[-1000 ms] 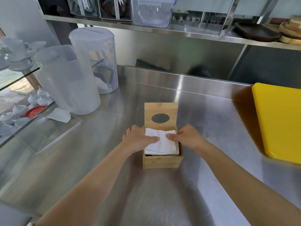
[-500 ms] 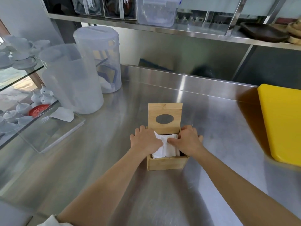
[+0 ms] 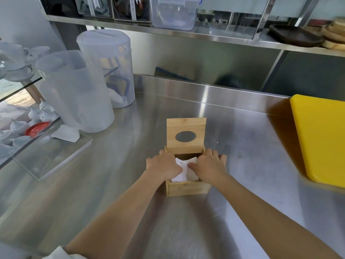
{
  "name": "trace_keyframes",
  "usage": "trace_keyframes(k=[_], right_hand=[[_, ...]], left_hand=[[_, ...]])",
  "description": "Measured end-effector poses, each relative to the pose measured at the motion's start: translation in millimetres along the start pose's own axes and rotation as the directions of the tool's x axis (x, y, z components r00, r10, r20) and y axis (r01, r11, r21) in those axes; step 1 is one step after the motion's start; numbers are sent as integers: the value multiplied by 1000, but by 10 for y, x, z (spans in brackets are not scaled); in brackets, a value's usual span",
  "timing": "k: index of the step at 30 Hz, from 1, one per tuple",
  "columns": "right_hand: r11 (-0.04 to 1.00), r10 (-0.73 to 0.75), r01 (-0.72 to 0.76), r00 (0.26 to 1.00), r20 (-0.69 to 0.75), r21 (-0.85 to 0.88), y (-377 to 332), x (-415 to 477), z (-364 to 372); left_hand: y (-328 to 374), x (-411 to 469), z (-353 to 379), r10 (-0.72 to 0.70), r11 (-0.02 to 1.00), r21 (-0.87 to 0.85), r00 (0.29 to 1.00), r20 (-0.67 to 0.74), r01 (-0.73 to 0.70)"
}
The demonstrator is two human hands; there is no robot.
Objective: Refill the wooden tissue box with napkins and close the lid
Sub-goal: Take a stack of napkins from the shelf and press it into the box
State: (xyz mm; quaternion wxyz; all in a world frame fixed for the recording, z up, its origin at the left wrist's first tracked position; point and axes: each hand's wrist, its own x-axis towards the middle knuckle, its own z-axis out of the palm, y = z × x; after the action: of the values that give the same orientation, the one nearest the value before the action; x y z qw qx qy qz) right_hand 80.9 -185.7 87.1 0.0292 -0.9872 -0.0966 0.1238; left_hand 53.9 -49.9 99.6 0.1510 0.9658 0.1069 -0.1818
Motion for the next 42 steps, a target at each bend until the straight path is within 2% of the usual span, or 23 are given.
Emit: trace_keyframes(k=[4, 6, 8, 9, 11, 12, 13, 16, 21, 23, 27, 30, 32, 35, 38, 42], right_hand=[[1000, -29, 30, 973, -229, 3, 19, -49, 25], [994, -59, 90, 922, -383, 64, 75, -58, 7], [971, -123, 208, 857, -500, 118, 138, -42, -32], [950, -175, 281, 844, -507, 139, 165, -32, -52], [898, -321, 417, 842, -432, 144, 198, -30, -90], [872, -396, 475, 825, -404, 116, 207, -25, -93], [848, -455, 523, 801, -390, 85, 215, -22, -104], [814, -547, 579, 790, -277, 43, 225, -5, -147], [806, -591, 585, 804, -64, -90, 240, 52, -201], [805, -586, 582, 810, -2, -114, 251, 73, -183], [852, -519, 523, 849, 99, -22, 256, 92, -203], [851, -516, 523, 849, 118, -40, 250, 96, -229], [832, -551, 554, 832, 69, -38, 244, 101, -262], [833, -553, 548, 831, 63, 80, 206, 101, -304], [857, -515, 507, 848, 125, 88, 208, 132, -234], [882, -471, 459, 870, 145, 110, 229, 167, -171]], left_hand=[[-115, -31, -40, 64, 995, -76, 996, 60, -59], [-182, -67, -60, 110, 984, -149, 993, 50, -102], [-237, -133, -136, 131, 972, -193, 991, -39, -136], [-242, -171, -188, 137, 965, -204, 981, -136, -163], [-191, -224, -274, 206, 940, -184, 908, -366, -288], [-145, -233, -299, 277, 921, -133, 856, -436, -366], [-93, -231, -307, 356, 904, -59, 822, -444, -423], [21, -162, -211, 532, 847, 158, 800, -278, -508], [40, -36, -58, 589, 733, 421, 808, -1, -534], [24, -9, -43, 571, 720, 441, 819, 61, -535], [-8, 46, -66, 534, 736, 387, 828, 174, -555], [-23, 49, -173, 525, 751, 355, 830, 187, -556], [3, 20, -265, 559, 757, 333, 821, 114, -562], [32, -5, -286, 614, 718, 377, 788, 52, -584], [-38, 41, -174, 542, 719, 425, 826, 152, -550], [-94, 126, -106, 514, 713, 461, 841, 168, -528]])
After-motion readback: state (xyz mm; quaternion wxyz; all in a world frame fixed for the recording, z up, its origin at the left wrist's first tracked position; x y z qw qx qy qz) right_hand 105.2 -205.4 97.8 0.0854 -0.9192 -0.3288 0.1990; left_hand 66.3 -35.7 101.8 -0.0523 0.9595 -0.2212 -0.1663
